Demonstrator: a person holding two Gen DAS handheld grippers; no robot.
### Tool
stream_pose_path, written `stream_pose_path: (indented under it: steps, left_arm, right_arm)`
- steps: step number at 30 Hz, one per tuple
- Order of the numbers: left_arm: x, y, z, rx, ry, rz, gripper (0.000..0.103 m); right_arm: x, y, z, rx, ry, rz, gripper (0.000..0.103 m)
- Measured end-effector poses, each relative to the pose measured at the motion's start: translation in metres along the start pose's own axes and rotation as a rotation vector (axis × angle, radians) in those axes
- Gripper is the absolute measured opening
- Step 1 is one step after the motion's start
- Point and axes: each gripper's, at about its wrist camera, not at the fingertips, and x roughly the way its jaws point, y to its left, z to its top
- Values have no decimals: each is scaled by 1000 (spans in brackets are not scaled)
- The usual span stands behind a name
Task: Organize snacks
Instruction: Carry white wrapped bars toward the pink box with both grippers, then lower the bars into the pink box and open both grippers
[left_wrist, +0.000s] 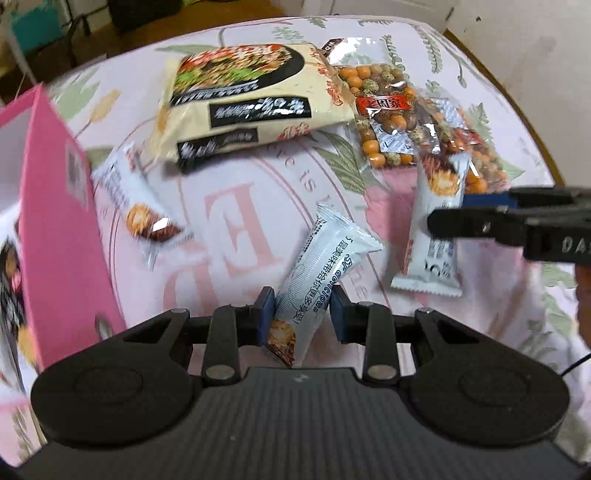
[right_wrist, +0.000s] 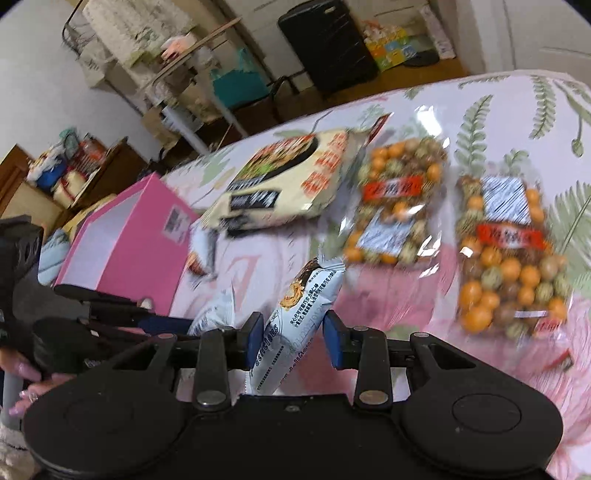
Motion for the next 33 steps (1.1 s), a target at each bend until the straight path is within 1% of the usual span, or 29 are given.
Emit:
stream_pose_path:
  steps: [3,7,10,11,16,19,24,28,29,31,32,33]
  left_arm:
    - [-16,7,-14,-65,5,-43,31]
    - [-50,19,-36,-124,-14,-66,31]
    - [-76,29,-47,-138,-74,-88,31]
    - [-86,32,-51,-143,-98,-84,31]
    - [-119,55,-62,-208,-136,-40,31]
    - [-140,70,-66,-254,-177,-19,31]
    - [-172,92,-64,-289,-256,30,31]
    - [-182,118,-55,-343,-293,65,31]
    - [-182,126,-52,-357,-295,73,31]
    - [-177,140,-46,-372,-310,97,31]
    - [-173,147,-43,-385,-310,114,31]
    - [-168,154,-41,-406,-307,139,31]
  right_arm:
    - [-1,14,-7,-26,58,19,40]
    - [-5,39,-12,-74,87,83,40]
    - [-6,61,-11,-121,98,140,40]
    - [-6,68,-11,-138,98,155,40]
    - [-1,100,-5,-182,94,230,40]
    - [3,128,4,-241,83,260,40]
    - [14,175,28,-332,51,302,39]
    - [30,204,54,-389,17,359,35]
    - [36,209,61,-398,16,362,35]
    - [52,219,72,-431,22,362,25]
    - [62,222,76,-440,31,341,24]
    - [72,223,78,-445,43,301,24]
